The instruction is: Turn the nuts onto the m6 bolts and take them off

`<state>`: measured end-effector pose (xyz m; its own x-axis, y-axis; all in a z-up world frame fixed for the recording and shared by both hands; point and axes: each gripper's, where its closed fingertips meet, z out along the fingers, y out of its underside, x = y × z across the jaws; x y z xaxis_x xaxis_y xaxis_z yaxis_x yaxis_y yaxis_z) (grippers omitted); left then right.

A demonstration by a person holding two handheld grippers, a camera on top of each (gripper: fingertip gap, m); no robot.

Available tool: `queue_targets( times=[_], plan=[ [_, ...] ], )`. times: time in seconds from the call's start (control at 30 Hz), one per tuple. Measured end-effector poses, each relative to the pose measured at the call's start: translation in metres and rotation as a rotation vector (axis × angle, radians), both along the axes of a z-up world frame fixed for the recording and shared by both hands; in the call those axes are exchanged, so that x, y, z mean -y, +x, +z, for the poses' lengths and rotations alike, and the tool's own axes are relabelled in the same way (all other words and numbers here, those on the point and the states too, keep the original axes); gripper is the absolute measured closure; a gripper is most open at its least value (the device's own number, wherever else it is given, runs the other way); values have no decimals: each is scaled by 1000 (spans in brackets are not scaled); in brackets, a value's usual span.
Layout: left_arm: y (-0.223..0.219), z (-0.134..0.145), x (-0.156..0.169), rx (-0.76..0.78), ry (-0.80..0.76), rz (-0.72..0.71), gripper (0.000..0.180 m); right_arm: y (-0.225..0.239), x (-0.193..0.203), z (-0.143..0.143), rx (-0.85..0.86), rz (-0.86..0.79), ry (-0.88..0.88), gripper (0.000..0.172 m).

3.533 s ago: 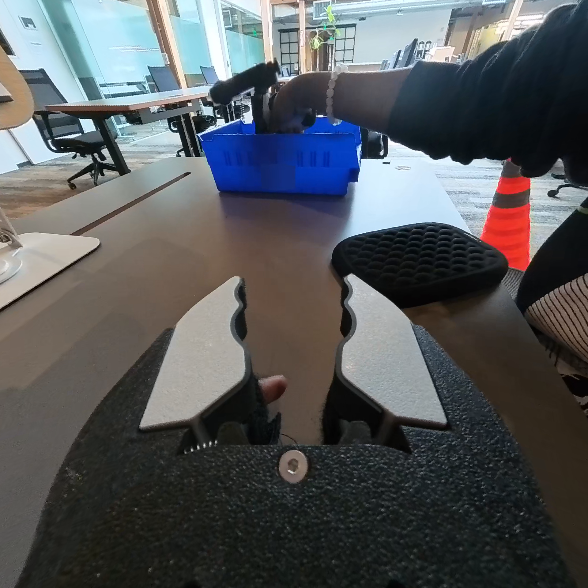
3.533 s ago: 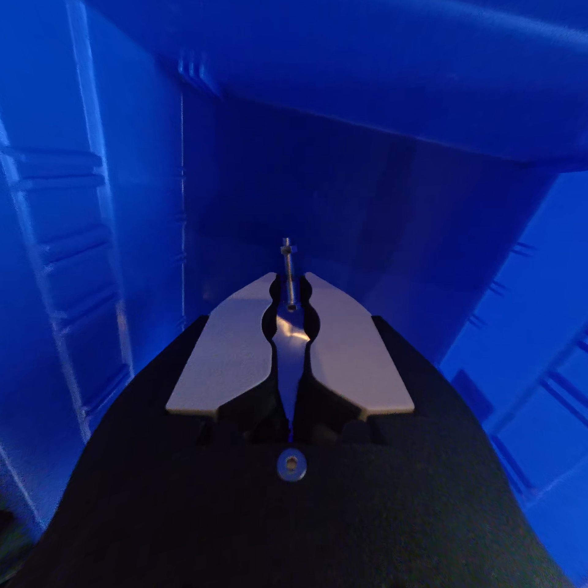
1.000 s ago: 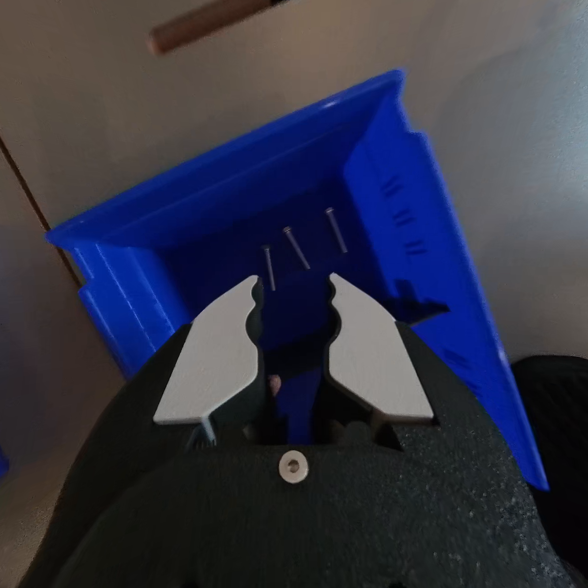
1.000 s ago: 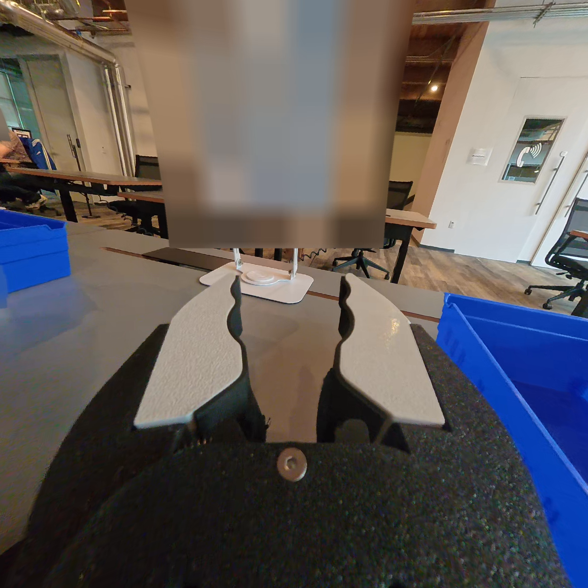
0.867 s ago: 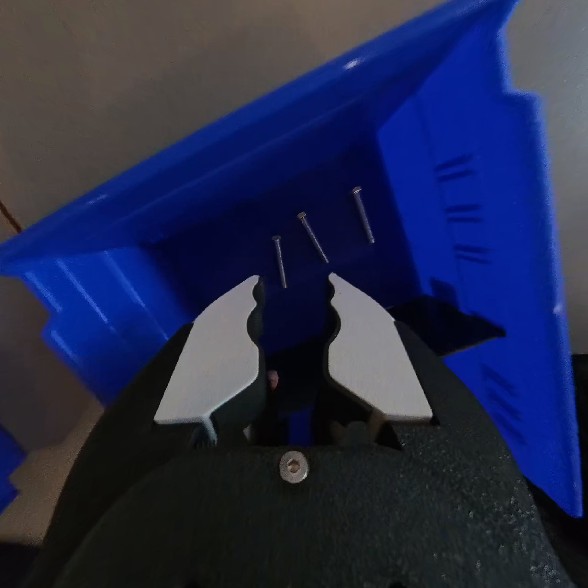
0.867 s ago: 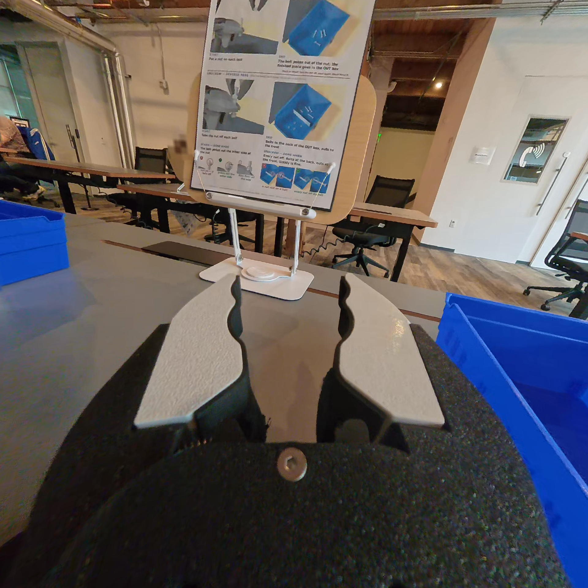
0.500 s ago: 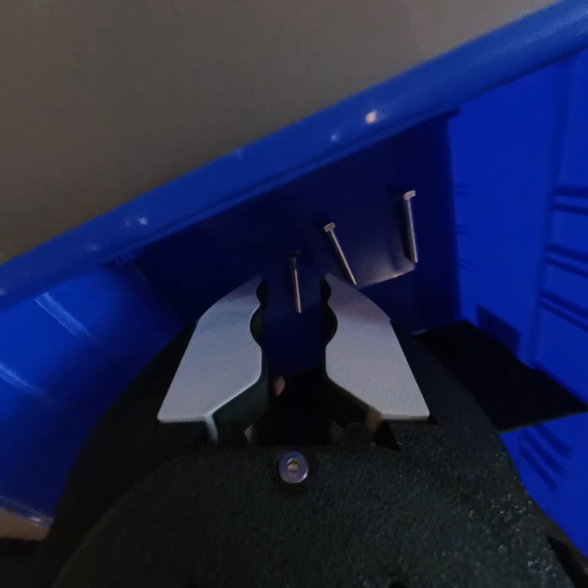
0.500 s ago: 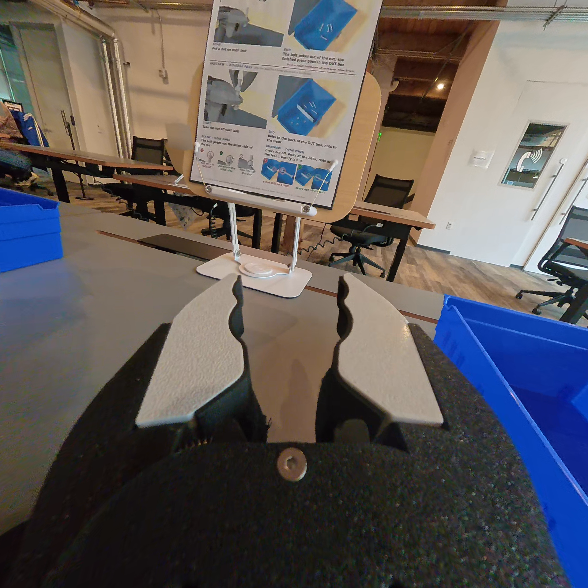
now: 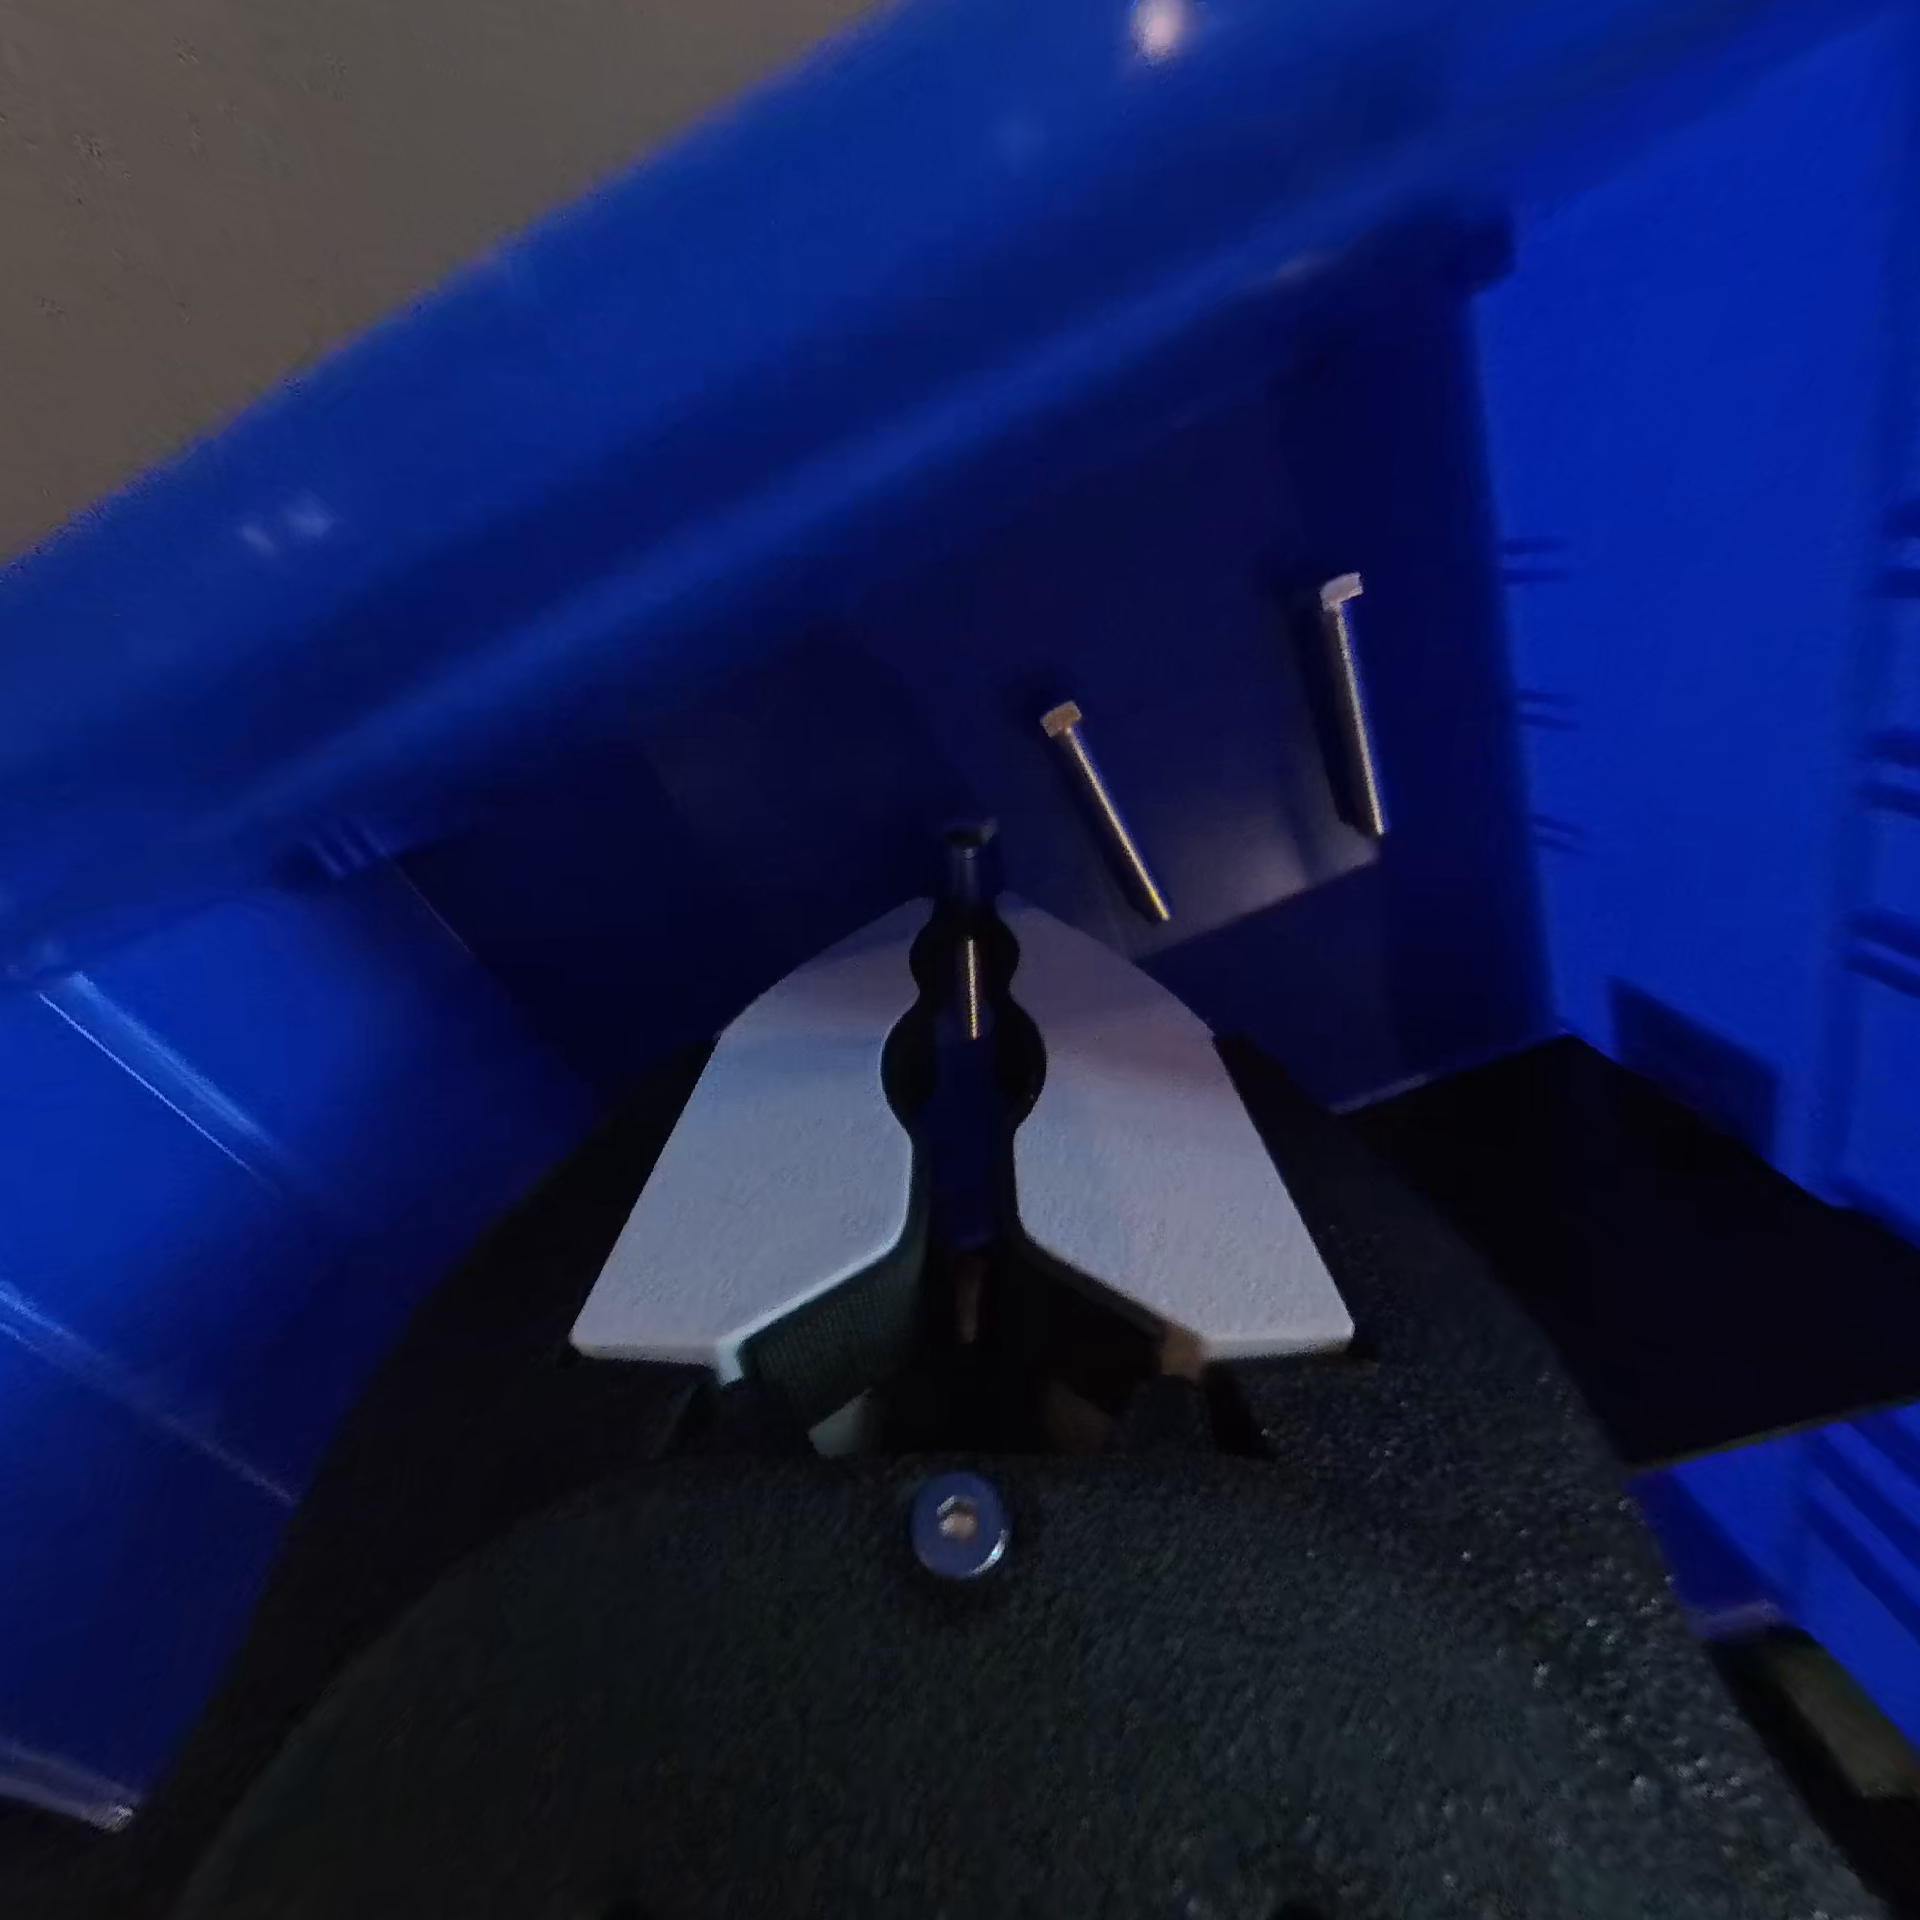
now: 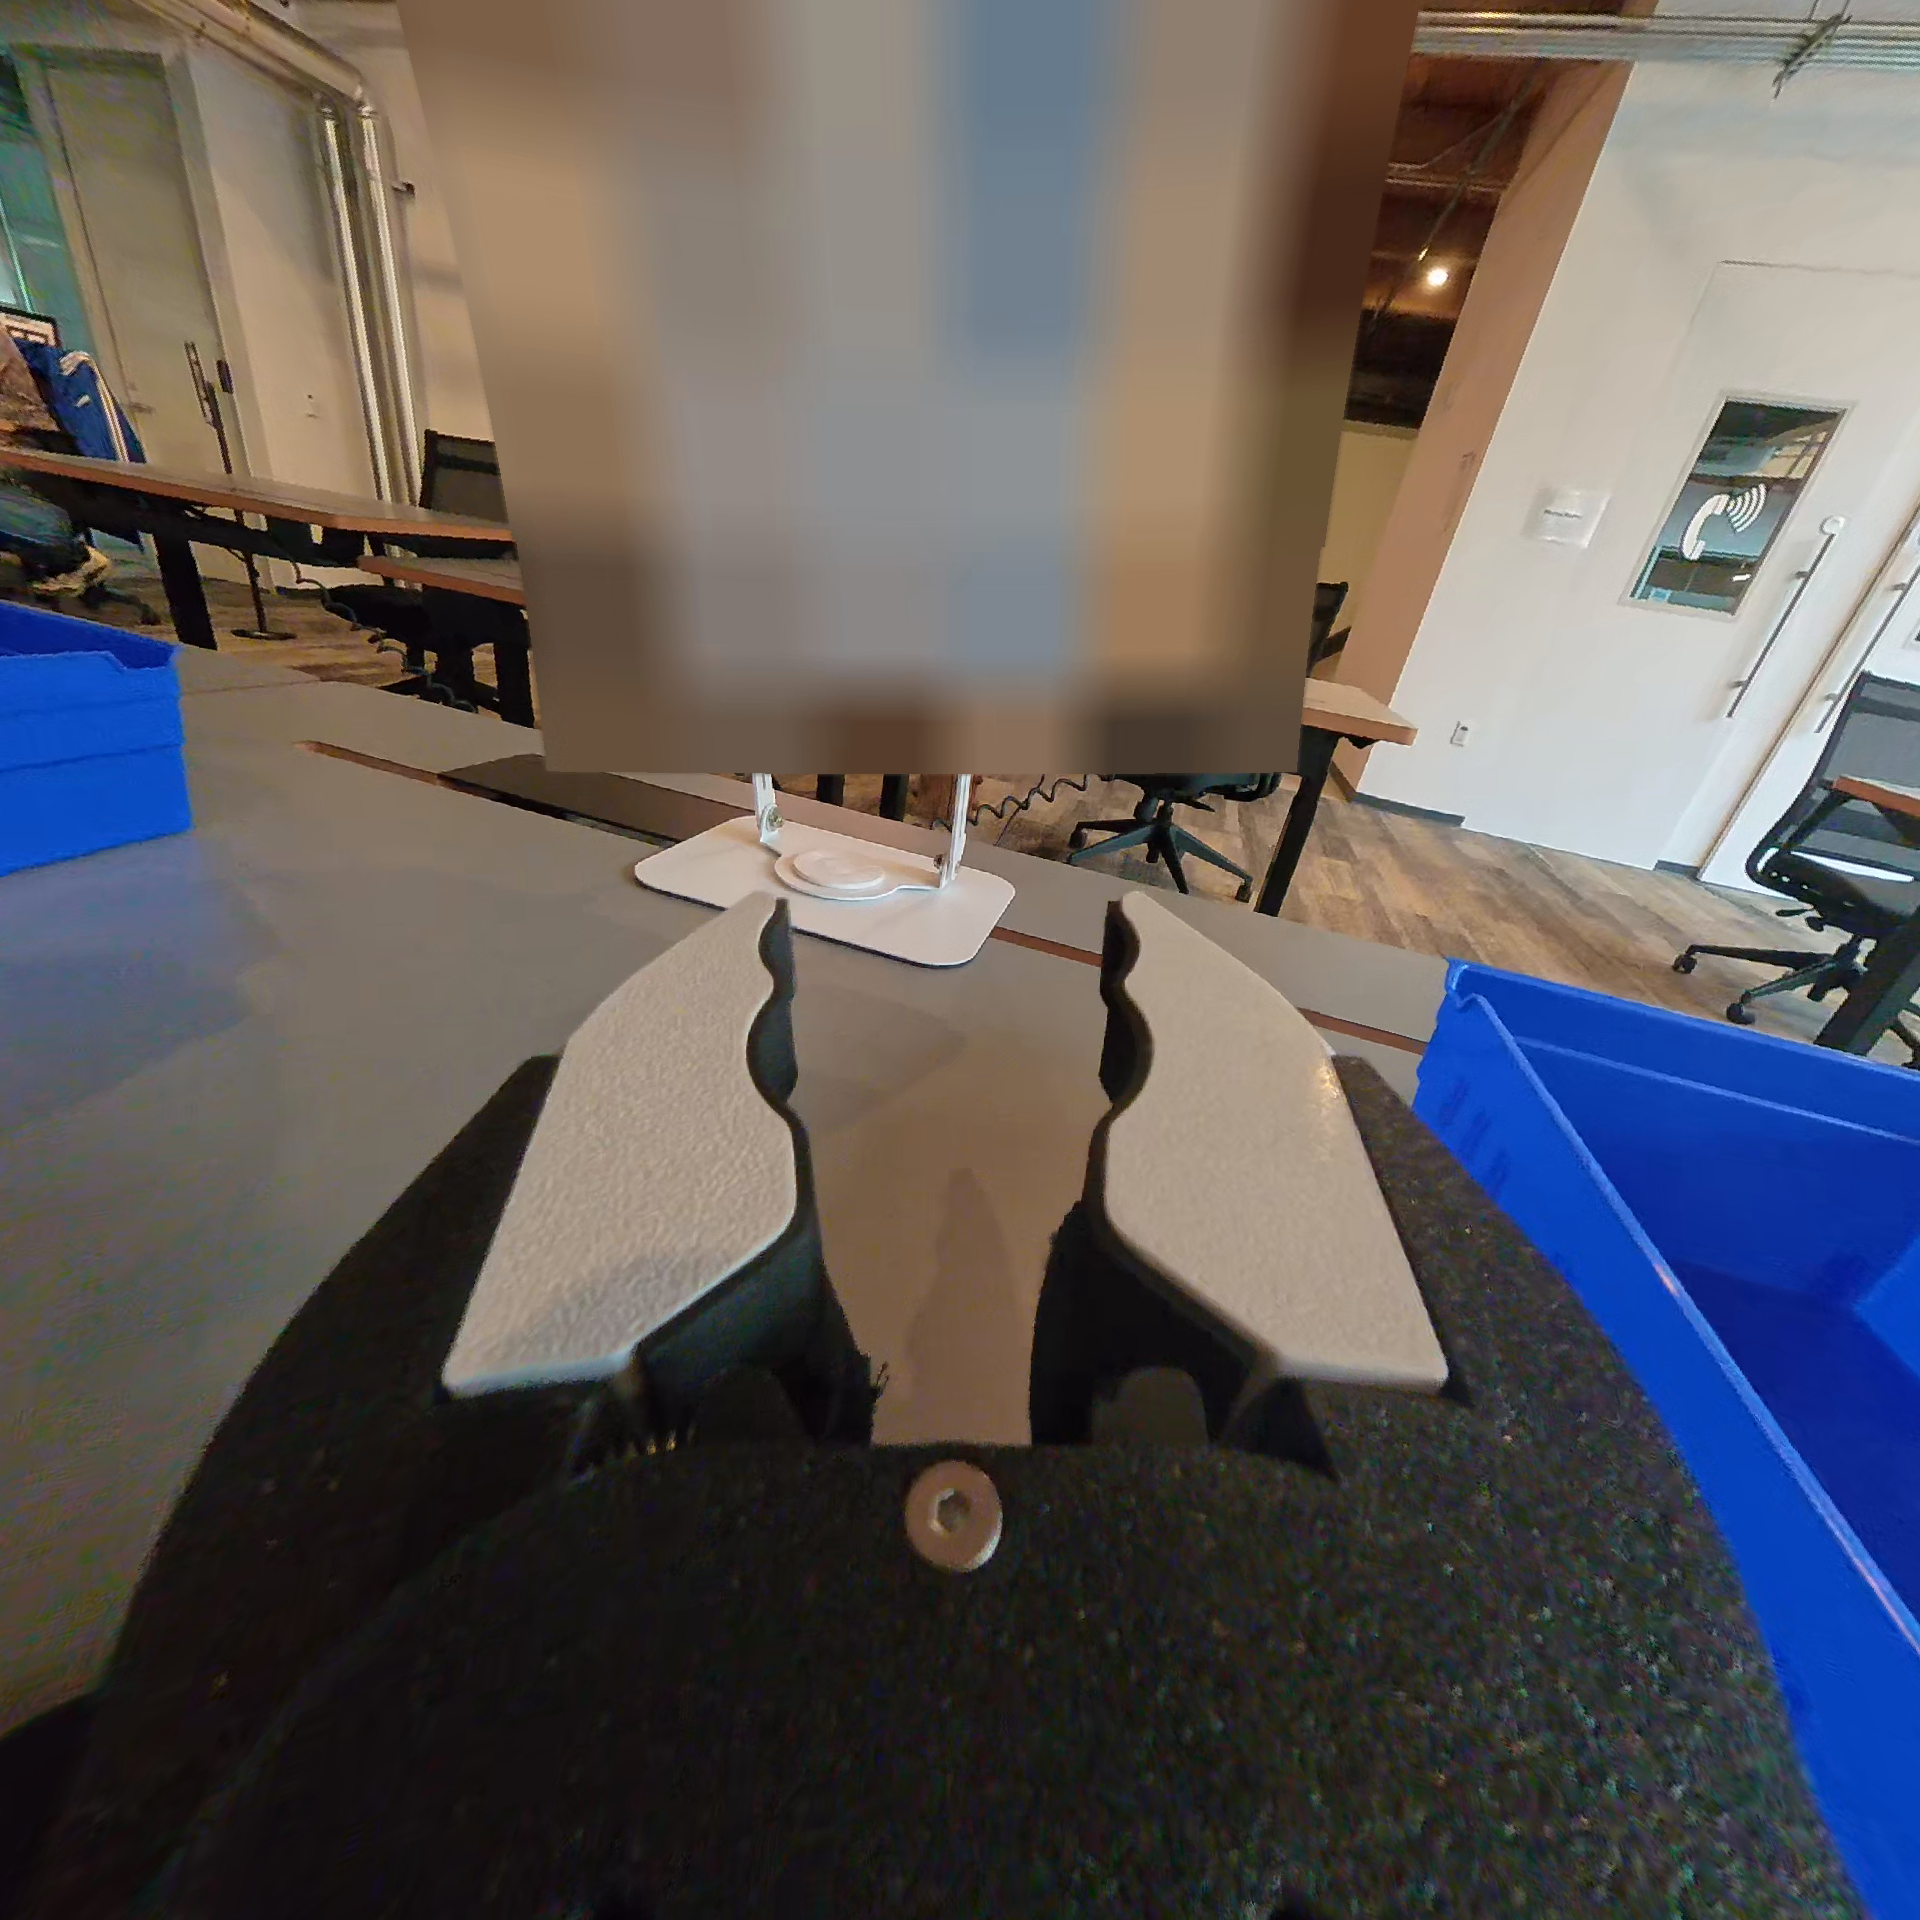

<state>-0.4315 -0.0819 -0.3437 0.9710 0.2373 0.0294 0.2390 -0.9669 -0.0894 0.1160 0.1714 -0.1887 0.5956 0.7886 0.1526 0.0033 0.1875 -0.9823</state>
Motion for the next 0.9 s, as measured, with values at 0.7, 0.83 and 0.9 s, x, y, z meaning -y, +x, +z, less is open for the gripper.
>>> queue_targets(
  times=[0.7, 0.83, 0.9],
  plan=[
    [181, 142, -54, -221, 430, -508, 175, -10, 6, -8, 86, 5, 42, 118],
    [257, 117, -54, -200, 419, -697, 176, -16, 10, -11, 103, 25, 45, 118],
    [294, 100, -52, -168, 404, -799, 176, -17, 10, -13, 116, 27, 49, 118]
  ],
)
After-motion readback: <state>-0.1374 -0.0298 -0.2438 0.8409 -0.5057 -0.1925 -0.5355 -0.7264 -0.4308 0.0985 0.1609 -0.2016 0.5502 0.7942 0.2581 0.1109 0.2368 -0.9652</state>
